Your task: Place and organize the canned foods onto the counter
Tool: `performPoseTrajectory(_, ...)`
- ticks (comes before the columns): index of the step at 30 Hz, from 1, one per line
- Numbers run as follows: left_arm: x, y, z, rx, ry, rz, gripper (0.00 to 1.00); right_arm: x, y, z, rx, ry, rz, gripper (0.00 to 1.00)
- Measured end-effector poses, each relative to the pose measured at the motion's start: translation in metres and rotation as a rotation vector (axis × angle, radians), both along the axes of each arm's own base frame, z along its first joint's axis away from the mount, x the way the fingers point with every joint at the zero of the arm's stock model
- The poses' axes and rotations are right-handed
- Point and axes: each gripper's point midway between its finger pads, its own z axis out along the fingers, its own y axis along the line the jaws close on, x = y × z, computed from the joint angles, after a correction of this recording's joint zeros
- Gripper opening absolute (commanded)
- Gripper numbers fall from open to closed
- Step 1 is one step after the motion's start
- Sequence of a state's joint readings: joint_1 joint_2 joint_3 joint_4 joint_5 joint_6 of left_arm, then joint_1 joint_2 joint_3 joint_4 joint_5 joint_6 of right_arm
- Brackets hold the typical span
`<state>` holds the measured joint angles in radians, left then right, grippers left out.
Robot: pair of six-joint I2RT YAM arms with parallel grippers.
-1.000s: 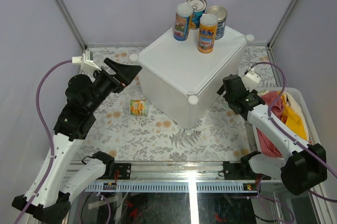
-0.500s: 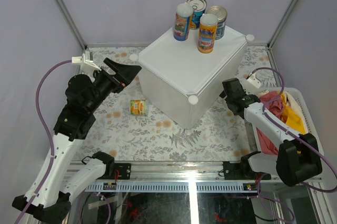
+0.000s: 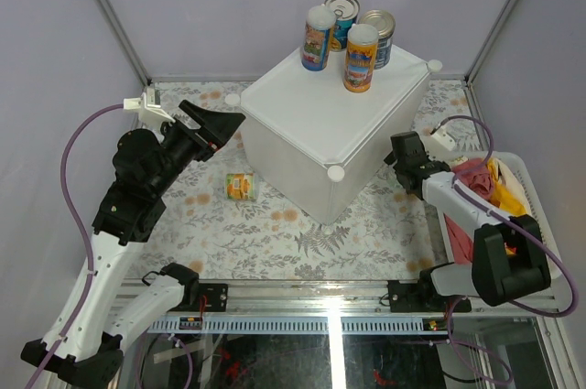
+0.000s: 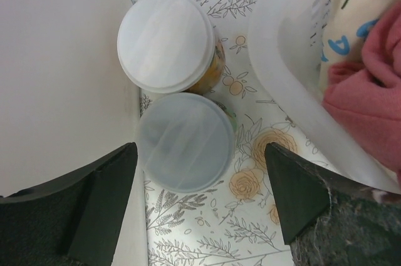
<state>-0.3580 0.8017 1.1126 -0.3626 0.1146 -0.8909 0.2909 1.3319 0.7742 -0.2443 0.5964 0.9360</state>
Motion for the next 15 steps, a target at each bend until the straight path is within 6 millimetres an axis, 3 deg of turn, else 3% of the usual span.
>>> performPoseTrajectory(15, 0.001, 0.001, 0.000, 0.000, 0.000, 0.008, 0.83, 0.014, 0.003, -0.020, 0.018, 0.019, 0.013, 0.90)
